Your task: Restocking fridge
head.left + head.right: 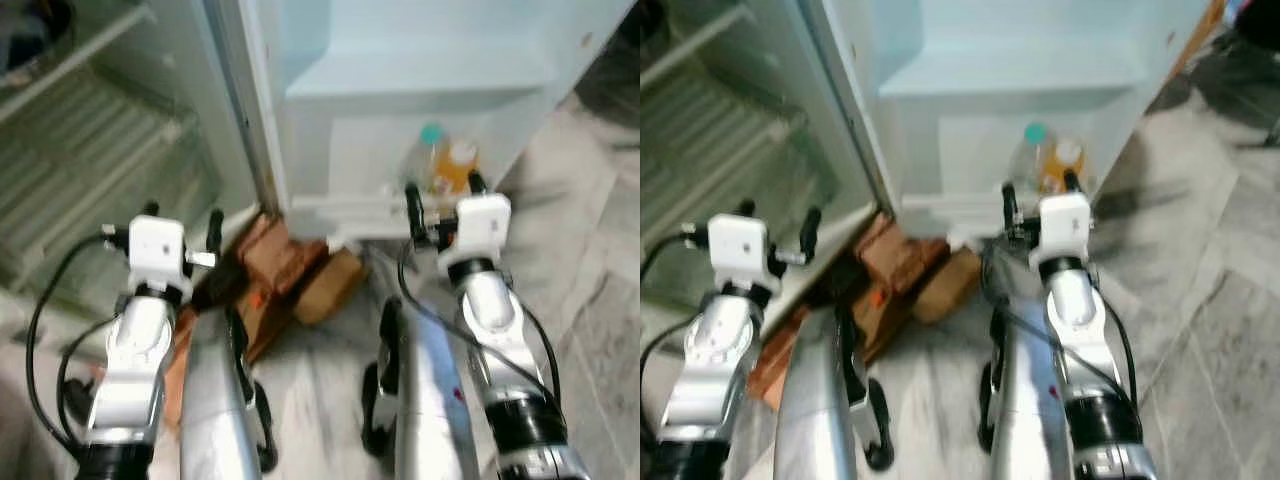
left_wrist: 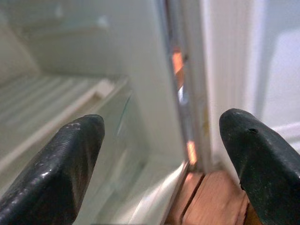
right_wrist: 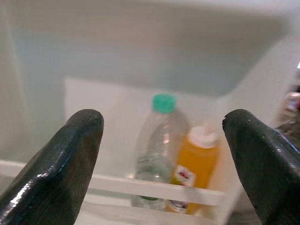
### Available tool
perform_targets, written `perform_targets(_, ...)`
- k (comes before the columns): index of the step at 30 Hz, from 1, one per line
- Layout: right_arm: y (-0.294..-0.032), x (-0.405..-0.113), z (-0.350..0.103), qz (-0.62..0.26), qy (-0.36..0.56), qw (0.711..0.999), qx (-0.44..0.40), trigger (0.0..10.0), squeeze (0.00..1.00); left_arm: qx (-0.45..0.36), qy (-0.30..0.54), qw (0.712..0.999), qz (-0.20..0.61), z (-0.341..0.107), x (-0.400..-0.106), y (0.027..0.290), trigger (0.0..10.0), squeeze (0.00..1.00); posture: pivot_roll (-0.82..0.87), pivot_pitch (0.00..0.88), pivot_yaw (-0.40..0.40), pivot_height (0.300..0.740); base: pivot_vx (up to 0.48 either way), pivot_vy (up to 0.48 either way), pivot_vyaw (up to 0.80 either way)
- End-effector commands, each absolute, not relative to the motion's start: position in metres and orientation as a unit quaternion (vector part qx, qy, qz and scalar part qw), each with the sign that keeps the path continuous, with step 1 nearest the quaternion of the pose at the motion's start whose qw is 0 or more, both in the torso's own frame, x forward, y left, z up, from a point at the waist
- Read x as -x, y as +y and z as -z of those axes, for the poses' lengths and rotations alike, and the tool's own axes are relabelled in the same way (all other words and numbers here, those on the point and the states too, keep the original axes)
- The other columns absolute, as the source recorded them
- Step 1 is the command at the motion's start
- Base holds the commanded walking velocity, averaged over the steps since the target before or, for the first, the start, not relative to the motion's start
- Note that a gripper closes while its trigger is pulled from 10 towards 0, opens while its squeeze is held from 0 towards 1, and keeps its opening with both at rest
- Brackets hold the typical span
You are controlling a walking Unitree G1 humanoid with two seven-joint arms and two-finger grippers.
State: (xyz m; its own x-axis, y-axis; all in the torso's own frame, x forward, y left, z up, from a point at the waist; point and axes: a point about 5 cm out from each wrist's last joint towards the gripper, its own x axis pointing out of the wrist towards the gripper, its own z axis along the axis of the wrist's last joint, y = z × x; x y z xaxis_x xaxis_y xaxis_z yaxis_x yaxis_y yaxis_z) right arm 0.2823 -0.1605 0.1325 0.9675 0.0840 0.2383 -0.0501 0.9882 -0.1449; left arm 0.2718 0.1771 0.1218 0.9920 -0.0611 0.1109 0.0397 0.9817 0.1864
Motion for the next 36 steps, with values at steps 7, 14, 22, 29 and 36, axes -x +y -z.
perform_targets(7, -0.149, -0.261, -0.135, -0.024, -0.134, 0.988, 0.066, 10.0, 0.00, -0.084, -0.066, 0.994, 0.027, -0.115, -0.286, 0.169, 10.0, 0.00, -0.02, 0.000, 0.038, 0.519, 0.000, 0.000, 0.00)
perform_targets(14, -0.148, -0.267, -0.132, -0.024, -0.116, 0.992, 0.036, 10.0, 0.00, -0.085, -0.062, 0.994, 0.020, -0.107, -0.292, 0.171, 10.0, 0.00, -0.06, 0.000, 0.052, 0.552, 0.000, 0.000, 0.00)
perform_targets(22, -0.153, -0.275, -0.126, -0.014, -0.097, 0.995, 0.025, 10.0, 0.00, -0.088, -0.086, 0.992, 0.012, -0.114, -0.301, 0.170, 10.0, 0.00, -0.03, 0.000, 0.038, 0.595, 0.000, 0.000, 0.00)
perform_targets(29, -0.153, -0.278, -0.130, -0.019, -0.101, 0.994, 0.025, 10.0, 0.00, -0.103, -0.093, 0.990, 0.013, -0.112, -0.298, 0.172, 10.0, 0.00, -0.02, 0.000, 0.047, 0.637, 0.000, 0.000, 0.00)
perform_targets(36, -0.153, -0.276, -0.126, -0.017, -0.092, 0.995, 0.023, 10.0, 0.00, -0.095, -0.074, 0.993, 0.017, -0.098, -0.291, 0.164, 10.0, 0.00, -0.05, 0.000, 0.032, 0.685, 0.000, 0.000, 0.00)
